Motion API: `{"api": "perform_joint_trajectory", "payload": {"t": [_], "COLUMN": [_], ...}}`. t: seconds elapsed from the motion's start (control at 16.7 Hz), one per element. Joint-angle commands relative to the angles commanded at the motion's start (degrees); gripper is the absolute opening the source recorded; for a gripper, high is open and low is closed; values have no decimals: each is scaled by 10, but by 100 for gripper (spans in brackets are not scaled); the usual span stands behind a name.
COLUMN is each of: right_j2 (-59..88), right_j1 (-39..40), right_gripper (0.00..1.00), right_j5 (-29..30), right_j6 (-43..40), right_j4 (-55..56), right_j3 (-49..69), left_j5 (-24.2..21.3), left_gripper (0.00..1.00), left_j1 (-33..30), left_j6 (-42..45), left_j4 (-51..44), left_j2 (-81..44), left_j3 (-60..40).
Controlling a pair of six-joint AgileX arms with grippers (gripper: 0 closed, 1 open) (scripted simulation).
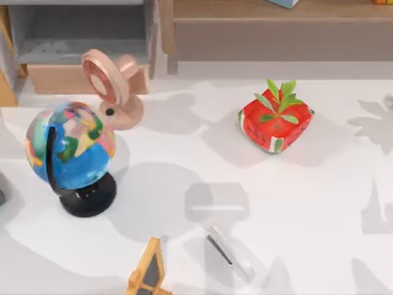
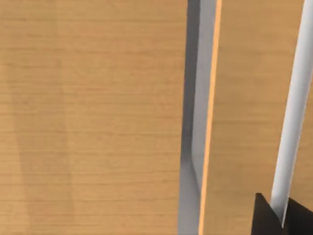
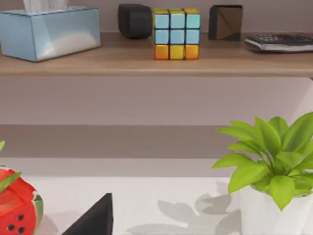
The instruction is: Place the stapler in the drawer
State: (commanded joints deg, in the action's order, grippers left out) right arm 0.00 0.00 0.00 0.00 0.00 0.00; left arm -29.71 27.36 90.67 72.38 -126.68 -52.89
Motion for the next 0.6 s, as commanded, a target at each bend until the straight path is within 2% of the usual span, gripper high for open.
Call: {"api": "perform_joint_trajectory", "payload": {"t": [0.36,0.6], "right_j2": [0,0], "right_j1": [0,0], "right_gripper": [100,100], "right_j5": [0,0], "right_j6": [0,0], "right_j4": [0,0], "right_j3": [0,0], "left_j5": [-33,-47], "left_gripper": [0,0], "left_j1": [34,47], "left_j6": [1,3], "left_j4": [52,69], "left_j2": [39,54], "left_j3": [110,130]}}
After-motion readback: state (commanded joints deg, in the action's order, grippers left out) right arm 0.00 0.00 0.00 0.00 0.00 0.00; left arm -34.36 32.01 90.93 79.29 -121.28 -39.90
